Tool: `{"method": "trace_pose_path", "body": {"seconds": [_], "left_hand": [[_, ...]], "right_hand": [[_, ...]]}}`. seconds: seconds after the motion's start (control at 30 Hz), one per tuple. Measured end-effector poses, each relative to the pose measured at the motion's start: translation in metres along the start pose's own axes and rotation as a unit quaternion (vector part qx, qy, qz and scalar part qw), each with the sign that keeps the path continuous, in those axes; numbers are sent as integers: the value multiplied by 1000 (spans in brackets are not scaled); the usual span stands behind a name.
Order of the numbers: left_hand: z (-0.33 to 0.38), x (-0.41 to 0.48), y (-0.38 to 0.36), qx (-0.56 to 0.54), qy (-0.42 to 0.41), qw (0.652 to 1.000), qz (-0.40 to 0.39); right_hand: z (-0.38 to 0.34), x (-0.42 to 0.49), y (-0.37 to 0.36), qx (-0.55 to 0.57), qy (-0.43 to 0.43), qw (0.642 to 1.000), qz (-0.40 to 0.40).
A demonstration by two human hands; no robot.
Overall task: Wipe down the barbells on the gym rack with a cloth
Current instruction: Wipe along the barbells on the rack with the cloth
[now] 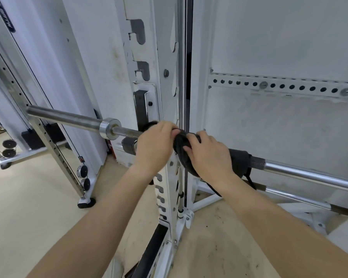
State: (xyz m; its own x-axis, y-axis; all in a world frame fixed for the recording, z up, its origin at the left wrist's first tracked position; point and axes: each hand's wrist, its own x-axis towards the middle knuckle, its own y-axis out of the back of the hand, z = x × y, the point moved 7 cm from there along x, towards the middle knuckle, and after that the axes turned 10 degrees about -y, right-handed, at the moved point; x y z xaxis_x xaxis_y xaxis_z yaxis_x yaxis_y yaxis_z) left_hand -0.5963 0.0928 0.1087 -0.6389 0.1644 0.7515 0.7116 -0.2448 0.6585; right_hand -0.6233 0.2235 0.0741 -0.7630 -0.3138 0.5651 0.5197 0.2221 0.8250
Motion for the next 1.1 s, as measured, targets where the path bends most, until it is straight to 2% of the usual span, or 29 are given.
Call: {"method": "trace_pose_path", "body": {"seconds": [0.07,0.13,0.2,0.37,0.47,0.57,0.73,0.93,1.1], "left_hand": [[31,1,0,-50,-27,998,39],[46,4,-12,-78,-7,996,33],[43,7,-31,-75,9,997,-8],[42,0,-52,-124,-78,984,-97],[57,3,-56,-81,-111,983,-125],[43,4,-59,-49,-126,984,-115],[19,6,-57,-21,-98,991,-89],[64,11,-69,-21,-82,993,-82],[119,18,-75,-12,-114,990,-87]], "right_hand": [[9,-3,4,-3,-34,999,19],[21,-7,9,-18,-67,997,29],[32,-15,10,-42,-69,996,31],[64,-37,17,-77,-55,993,64],[78,-40,22,-74,-84,990,80],[63,-29,20,-61,-124,987,84],[20,-2,3,-55,-132,985,94],[60,-24,17,-83,-92,984,126],[119,-49,34,-105,-130,979,113]]}}
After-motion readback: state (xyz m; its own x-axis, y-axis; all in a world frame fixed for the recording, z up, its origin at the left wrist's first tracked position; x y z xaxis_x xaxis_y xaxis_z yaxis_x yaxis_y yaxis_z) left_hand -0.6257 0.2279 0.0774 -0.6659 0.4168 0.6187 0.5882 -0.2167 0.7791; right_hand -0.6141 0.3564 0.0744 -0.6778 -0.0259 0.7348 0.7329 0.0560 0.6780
